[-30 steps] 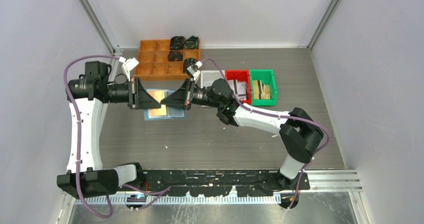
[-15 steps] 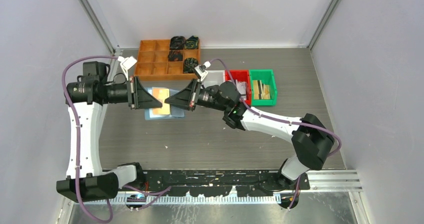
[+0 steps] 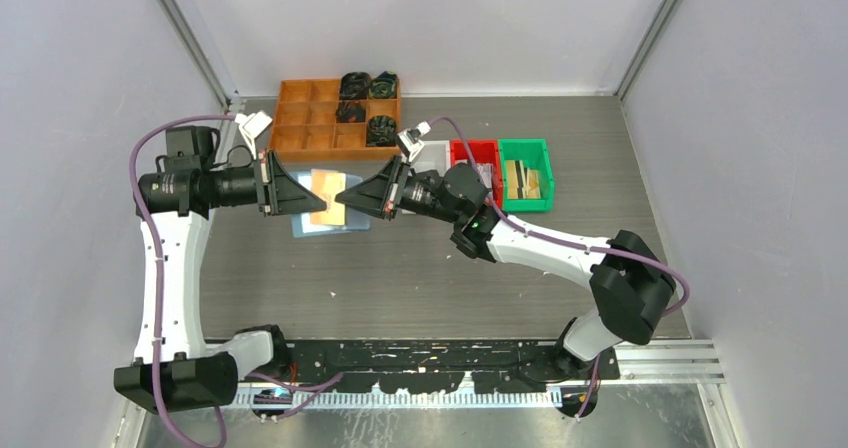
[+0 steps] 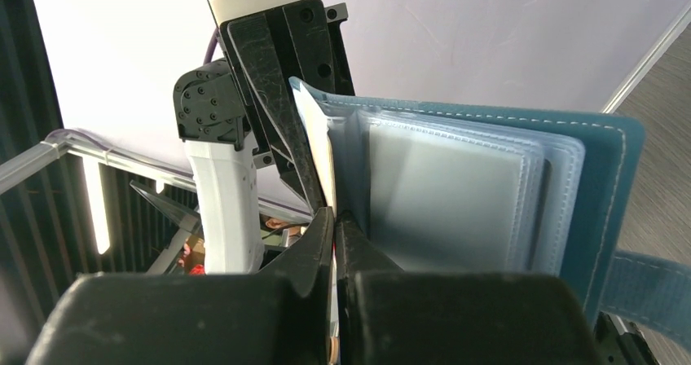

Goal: Take the credit cards out of the card holder
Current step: Remove the credit card from the card holder.

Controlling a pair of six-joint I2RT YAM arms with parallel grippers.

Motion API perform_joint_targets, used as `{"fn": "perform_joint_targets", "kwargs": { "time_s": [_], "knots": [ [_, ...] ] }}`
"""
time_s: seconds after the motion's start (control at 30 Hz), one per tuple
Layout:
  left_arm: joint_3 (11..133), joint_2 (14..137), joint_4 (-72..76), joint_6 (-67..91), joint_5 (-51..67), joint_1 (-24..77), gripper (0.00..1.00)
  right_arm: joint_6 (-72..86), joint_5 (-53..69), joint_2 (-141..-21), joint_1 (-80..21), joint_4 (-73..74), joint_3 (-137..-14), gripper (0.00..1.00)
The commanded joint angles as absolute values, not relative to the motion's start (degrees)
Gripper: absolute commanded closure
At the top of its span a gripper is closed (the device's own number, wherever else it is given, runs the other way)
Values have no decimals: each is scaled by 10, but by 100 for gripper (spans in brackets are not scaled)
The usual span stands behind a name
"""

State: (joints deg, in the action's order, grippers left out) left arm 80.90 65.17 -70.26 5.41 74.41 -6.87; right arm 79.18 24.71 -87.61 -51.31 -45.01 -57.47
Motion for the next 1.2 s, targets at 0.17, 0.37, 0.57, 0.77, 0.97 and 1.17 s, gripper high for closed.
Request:
{"fn": "perform_joint_targets", "kwargs": {
  "time_s": [0.17, 0.37, 0.57, 0.77, 0.97, 1.17],
  "knots": [
    [809, 611, -639, 86, 779, -70, 100, 782, 248, -895, -516, -423, -610, 66],
    [809, 614, -644, 78, 766, -70, 100, 805, 263, -911, -515, -463, -627, 81],
    [814, 624, -652, 51, 703, -71, 100, 855, 264, -904, -500, -564, -594, 89],
    [832, 616, -634, 42, 613, -70, 100, 800, 266, -872, -488, -477, -586, 98],
    [829, 612, -650, 42, 660, -70, 100, 795, 256, -857, -466, -482, -539, 99],
    [843, 624, -647, 74, 668, -70, 100, 788, 277, -853, -457, -488, -539, 99]
  ]
}}
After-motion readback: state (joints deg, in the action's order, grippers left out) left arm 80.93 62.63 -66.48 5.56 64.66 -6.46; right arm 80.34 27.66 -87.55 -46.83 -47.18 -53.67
